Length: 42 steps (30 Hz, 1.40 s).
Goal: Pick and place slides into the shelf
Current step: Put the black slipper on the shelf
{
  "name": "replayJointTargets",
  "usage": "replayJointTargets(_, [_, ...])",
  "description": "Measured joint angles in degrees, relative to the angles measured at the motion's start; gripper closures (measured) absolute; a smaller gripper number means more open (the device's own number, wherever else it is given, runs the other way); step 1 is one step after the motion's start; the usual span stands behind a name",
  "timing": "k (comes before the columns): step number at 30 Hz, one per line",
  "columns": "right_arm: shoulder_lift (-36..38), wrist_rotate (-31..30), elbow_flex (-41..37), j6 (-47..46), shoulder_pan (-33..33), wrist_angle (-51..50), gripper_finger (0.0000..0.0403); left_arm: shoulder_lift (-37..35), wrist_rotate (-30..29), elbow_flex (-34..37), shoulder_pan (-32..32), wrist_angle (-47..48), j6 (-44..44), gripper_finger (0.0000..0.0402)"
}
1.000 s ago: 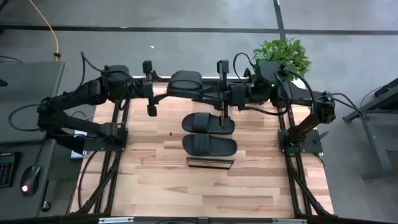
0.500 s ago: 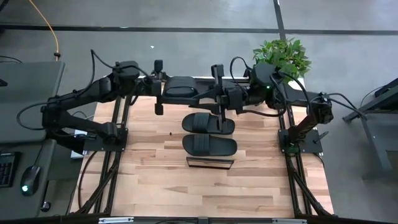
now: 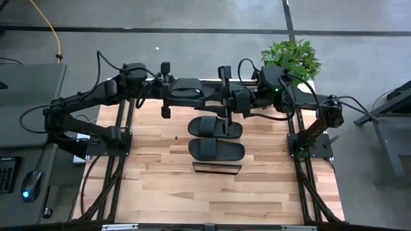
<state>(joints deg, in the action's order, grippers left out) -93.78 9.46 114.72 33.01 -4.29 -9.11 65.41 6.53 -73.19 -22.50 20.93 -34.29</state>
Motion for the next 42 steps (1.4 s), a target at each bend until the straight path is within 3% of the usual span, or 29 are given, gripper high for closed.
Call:
replayJointTargets(4, [0.0, -5.4, 0.0, -0.7, 0.0, -1.1, 0.0371, 0.0, -4.9, 0.0, 0.0, 1.4, -1.2, 0.0282])
replayJointTargets(9, [0.1, -12.7, 0.0, -1.0, -0.1, -3.5, 0.0346, 0.0, -6.5, 0.0, 0.0, 4.0, -2.6, 0.0325])
replayJointTargets(14, [0.3, -18.2, 0.0, -1.0, -0.1, -5.0, 0.0319, -0.5, -9.8, 0.0, 0.0, 5.0, -2.6, 0.0324])
replayJointTargets(22, [1.7, -31.0, 0.0, -2.1, -0.7, -10.6, 0.0290, -2.4, -24.3, 0.0, 0.0, 7.7, -6.1, 0.0325])
replayJointTargets(34, [4.3, -37.7, 0.0, -11.0, -0.2, -19.6, 0.0270, -5.1, -38.1, 0.0, 0.0, 9.5, -10.8, 0.0324])
replayJointTargets(42, [5.8, -38.4, 0.0, -20.4, 0.3, -29.1, 0.0269, -7.0, -45.7, 0.0, 0.0, 11.3, -13.0, 0.0324])
